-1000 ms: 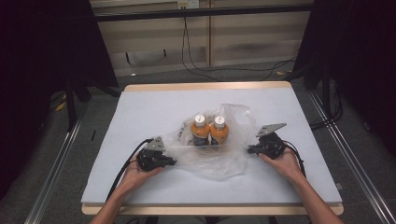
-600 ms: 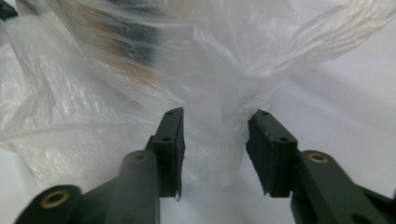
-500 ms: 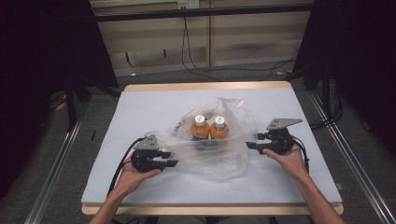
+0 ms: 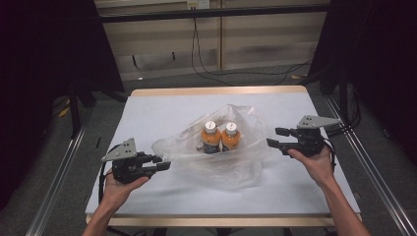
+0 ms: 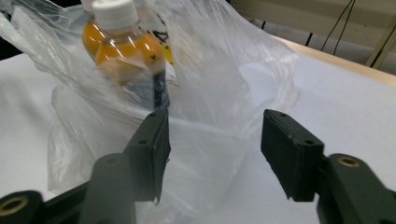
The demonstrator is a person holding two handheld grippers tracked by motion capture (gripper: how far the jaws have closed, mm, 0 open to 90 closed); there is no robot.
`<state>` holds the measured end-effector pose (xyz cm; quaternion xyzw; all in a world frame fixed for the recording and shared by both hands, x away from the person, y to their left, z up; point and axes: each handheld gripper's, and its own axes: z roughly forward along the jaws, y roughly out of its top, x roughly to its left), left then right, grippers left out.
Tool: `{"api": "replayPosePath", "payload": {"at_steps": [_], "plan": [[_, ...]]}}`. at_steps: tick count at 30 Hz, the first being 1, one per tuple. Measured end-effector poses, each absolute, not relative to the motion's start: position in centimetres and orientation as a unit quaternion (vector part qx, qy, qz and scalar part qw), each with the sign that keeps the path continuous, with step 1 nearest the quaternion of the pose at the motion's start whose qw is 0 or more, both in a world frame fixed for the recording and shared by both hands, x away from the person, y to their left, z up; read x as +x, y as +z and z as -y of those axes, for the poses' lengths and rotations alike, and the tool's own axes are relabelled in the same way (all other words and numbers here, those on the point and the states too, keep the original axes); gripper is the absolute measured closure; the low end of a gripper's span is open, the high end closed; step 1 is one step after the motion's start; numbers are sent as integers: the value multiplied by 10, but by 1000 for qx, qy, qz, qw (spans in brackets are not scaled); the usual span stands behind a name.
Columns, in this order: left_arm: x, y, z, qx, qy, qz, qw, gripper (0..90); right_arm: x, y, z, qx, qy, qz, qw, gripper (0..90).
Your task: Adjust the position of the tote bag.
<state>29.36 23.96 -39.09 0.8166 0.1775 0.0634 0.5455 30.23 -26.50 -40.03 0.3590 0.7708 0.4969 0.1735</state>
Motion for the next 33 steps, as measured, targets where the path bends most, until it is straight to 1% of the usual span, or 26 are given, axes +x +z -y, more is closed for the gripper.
{"api": "replayPosePath", "payload": {"at_steps": [1,2,4,8,12,14,16,17,19,21,22,25,28,29,31,33], "plan": [[294,-391,-240,817,63,-178,546,709,302,-400,265,359,497,-771,174,453],[293,-387,-240,815,68,-174,548,709,303,-397,263,352,506,-769,170,489],[290,-376,-242,809,76,-168,558,716,303,-393,260,348,508,-769,170,527],[289,-358,-248,793,89,-162,580,715,306,-388,254,340,512,-771,168,595],[292,-348,-250,784,98,-162,591,721,310,-385,247,330,513,-775,165,661],[295,-346,-246,783,101,-160,593,746,313,-385,242,326,511,-779,162,689],[302,-346,-238,784,93,-160,593,770,318,-385,236,320,510,-782,160,710],[307,-346,-231,786,93,-161,590,782,320,-384,233,317,506,-786,162,713],[316,-347,-222,790,86,-158,586,806,325,-380,228,309,504,-789,169,753],[328,-350,-207,802,91,-165,567,825,336,-375,222,302,513,-786,166,811],[333,-352,-202,806,85,-160,563,825,336,-375,222,302,513,-786,166,811],[343,-361,-182,825,76,-155,537,848,344,-377,214,298,498,-799,160,865],[352,-379,-165,848,57,-159,503,859,347,-386,207,290,481,-814,148,888],[354,-384,-163,854,56,-157,493,870,348,-393,203,285,471,-823,138,898],[359,-397,-157,861,49,-161,480,872,348,-397,201,285,467,-826,136,900],[362,-407,-152,873,52,-165,457,873,350,-404,197,282,453,-836,127,900]]}}
